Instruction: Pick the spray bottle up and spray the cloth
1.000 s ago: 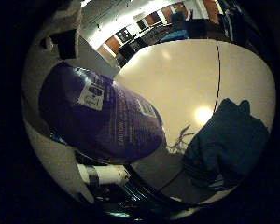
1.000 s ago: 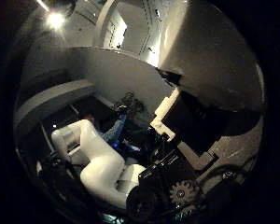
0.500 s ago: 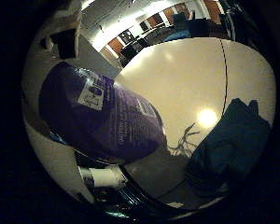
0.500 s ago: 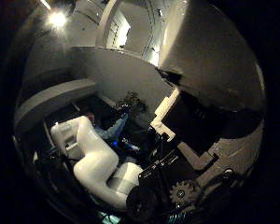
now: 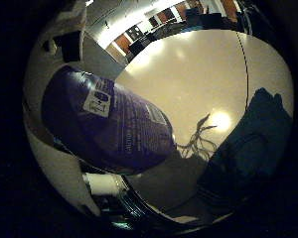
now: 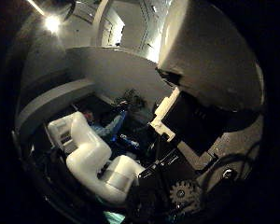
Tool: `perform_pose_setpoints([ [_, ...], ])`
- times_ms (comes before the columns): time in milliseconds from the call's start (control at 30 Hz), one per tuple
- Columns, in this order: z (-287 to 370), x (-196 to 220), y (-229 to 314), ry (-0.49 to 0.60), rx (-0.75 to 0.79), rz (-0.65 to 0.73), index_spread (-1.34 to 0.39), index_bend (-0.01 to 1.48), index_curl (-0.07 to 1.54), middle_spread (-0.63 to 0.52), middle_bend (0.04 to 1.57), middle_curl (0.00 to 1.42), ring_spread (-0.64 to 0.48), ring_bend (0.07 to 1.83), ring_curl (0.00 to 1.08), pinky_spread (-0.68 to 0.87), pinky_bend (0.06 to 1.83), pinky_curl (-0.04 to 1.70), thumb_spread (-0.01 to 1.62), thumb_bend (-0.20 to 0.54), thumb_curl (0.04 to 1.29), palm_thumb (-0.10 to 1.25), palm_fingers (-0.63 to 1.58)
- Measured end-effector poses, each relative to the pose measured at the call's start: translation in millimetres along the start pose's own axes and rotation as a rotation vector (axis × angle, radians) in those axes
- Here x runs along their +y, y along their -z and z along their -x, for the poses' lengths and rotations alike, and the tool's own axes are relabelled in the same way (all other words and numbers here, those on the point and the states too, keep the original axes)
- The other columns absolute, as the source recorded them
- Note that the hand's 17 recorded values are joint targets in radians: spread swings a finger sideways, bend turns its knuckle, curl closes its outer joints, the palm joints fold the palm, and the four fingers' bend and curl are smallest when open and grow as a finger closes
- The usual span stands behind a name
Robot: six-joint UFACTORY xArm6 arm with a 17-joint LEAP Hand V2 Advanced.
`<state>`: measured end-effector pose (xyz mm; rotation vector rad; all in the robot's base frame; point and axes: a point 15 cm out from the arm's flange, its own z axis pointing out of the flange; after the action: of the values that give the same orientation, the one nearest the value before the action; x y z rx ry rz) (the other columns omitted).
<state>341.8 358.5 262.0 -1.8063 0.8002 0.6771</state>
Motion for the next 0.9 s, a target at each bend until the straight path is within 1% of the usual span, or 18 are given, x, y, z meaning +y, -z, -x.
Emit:
perform_pose_setpoints([
  [100, -3.4, 3.1, -1.6, 0.004, 0.000, 0.006, -0.21, 0.97, 0.59, -0.09, 1.24, 0.54, -0.14, 1.39, 0.52, -0.31, 1.05, 0.85, 0.88, -0.033, 0.62, 0.93, 1.17],
  [167, -3.6, 3.5, -1.9, 0.012, 0.000, 0.007, -0.24, 0.77, 0.56, -0.11, 1.18, 0.53, -0.15, 1.34, 0.50, -0.35, 1.07, 0.80, 0.87, -0.029, 0.61, 0.92, 1.08],
  [200, -3.5, 4.5, -2.4, 0.016, -0.001, 0.010, -0.26, 0.71, 0.55, -0.11, 1.14, 0.52, -0.15, 1.33, 0.50, -0.37, 1.07, 0.79, 0.86, -0.031, 0.61, 0.91, 1.06],
  [233, -3.6, 5.6, -2.8, 0.023, 0.000, 0.014, -0.29, 0.58, 0.53, -0.13, 1.07, 0.50, -0.16, 1.31, 0.49, -0.39, 1.10, 0.77, 0.86, -0.031, 0.60, 0.90, 1.02],
  [267, -3.7, 6.5, -2.9, 0.031, 0.001, 0.018, -0.32, 0.49, 0.51, -0.14, 1.00, 0.49, -0.16, 1.31, 0.49, -0.41, 1.12, 0.75, 0.85, -0.031, 0.59, 0.90, 0.97],
  [333, -4.5, 9.6, -2.9, 0.041, 0.004, 0.031, -0.38, 0.36, 0.48, -0.17, 0.87, 0.46, -0.16, 1.29, 0.49, -0.43, 1.15, 0.73, 0.86, -0.030, 0.57, 0.89, 0.88],
  [367, -4.9, 11.0, -2.9, 0.045, 0.005, 0.038, -0.41, 0.31, 0.47, -0.18, 0.80, 0.45, -0.16, 1.27, 0.48, -0.44, 1.16, 0.72, 0.87, -0.031, 0.56, 0.88, 0.80],
  [400, -5.3, 12.6, -2.9, 0.048, 0.007, 0.044, -0.44, 0.28, 0.46, -0.18, 0.76, 0.44, -0.16, 1.25, 0.47, -0.45, 1.15, 0.70, 0.88, -0.032, 0.55, 0.87, 0.78],
  [467, -6.3, 16.3, -2.7, 0.058, 0.011, 0.062, -0.47, 0.26, 0.46, -0.18, 0.65, 0.41, -0.19, 1.18, 0.46, -0.43, 1.12, 0.69, 0.92, -0.034, 0.52, 0.84, 0.56],
  [500, -6.9, 18.0, -2.5, 0.063, 0.014, 0.071, -0.48, 0.26, 0.46, -0.18, 0.62, 0.41, -0.19, 1.16, 0.45, -0.42, 1.10, 0.69, 0.93, -0.034, 0.52, 0.83, 0.52],
  [567, -7.3, 19.9, -2.1, 0.068, 0.017, 0.082, -0.49, 0.27, 0.45, -0.15, 0.56, 0.39, -0.21, 1.07, 0.41, -0.33, 1.01, 0.66, 0.94, -0.034, 0.49, 0.80, 0.36],
  [633, -6.9, 19.9, -2.4, 0.071, 0.017, 0.084, -0.48, 0.29, 0.46, -0.13, 0.52, 0.38, -0.19, 1.01, 0.39, -0.25, 0.93, 0.64, 0.94, -0.035, 0.47, 0.78, 0.27],
  [767, -7.0, 20.9, -0.5, 0.082, 0.023, 0.095, -0.46, 0.29, 0.44, -0.08, 0.44, 0.36, -0.13, 0.84, 0.33, -0.02, 0.79, 0.57, 0.95, -0.030, 0.44, 0.77, 0.14],
  [900, -6.2, 18.8, 1.6, 0.084, 0.026, 0.092, -0.45, 0.26, 0.41, -0.05, 0.37, 0.34, -0.07, 0.71, 0.28, 0.14, 0.70, 0.50, 0.94, -0.028, 0.42, 0.76, 0.12],
])
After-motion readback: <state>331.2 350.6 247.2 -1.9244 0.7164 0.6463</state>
